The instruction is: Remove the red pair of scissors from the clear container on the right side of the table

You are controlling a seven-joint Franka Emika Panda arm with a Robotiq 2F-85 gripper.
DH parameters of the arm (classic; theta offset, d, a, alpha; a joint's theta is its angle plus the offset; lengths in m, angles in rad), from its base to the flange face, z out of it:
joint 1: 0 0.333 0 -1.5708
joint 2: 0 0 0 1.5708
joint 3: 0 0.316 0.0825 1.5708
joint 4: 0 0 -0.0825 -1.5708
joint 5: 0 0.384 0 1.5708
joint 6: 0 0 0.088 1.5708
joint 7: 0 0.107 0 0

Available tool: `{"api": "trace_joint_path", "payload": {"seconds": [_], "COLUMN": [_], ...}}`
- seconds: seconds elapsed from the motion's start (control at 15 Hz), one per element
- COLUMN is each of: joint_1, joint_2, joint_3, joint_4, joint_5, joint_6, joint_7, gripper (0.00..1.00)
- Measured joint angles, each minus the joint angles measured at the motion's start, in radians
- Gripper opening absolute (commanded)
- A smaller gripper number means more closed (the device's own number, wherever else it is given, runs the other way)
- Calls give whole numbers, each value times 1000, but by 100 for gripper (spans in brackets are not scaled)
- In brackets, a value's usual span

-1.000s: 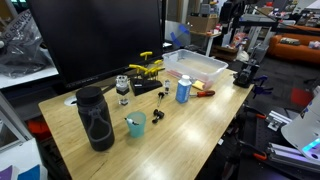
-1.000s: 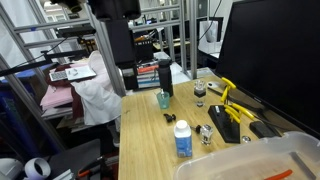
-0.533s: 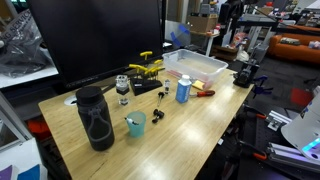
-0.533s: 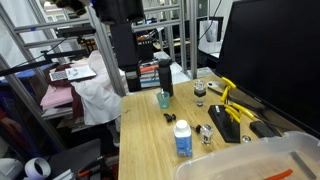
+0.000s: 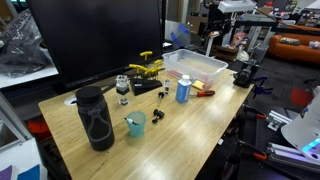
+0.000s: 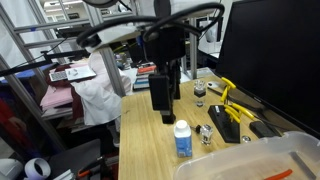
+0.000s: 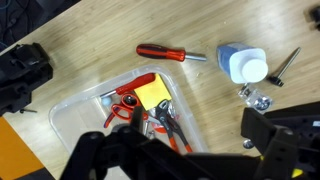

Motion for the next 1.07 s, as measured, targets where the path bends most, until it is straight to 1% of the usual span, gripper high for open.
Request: {"api": "trace_joint_path", "payload": {"seconds": [0.13,0.27,0.8,0.93,1.07], "joint_1": [-21,-22,-15,-16,-21], "joint_2": [44,58,49,58,83], "joint_3": [-7,-9,-10,-21,-43], "joint_4": [8,9,9,9,10], "joint_5": [0,-1,1,50,111], "joint_6": [33,36,36,47,60], "joint_7": [96,104,105,117,159], "gripper": [100,100,100,100,100]}}
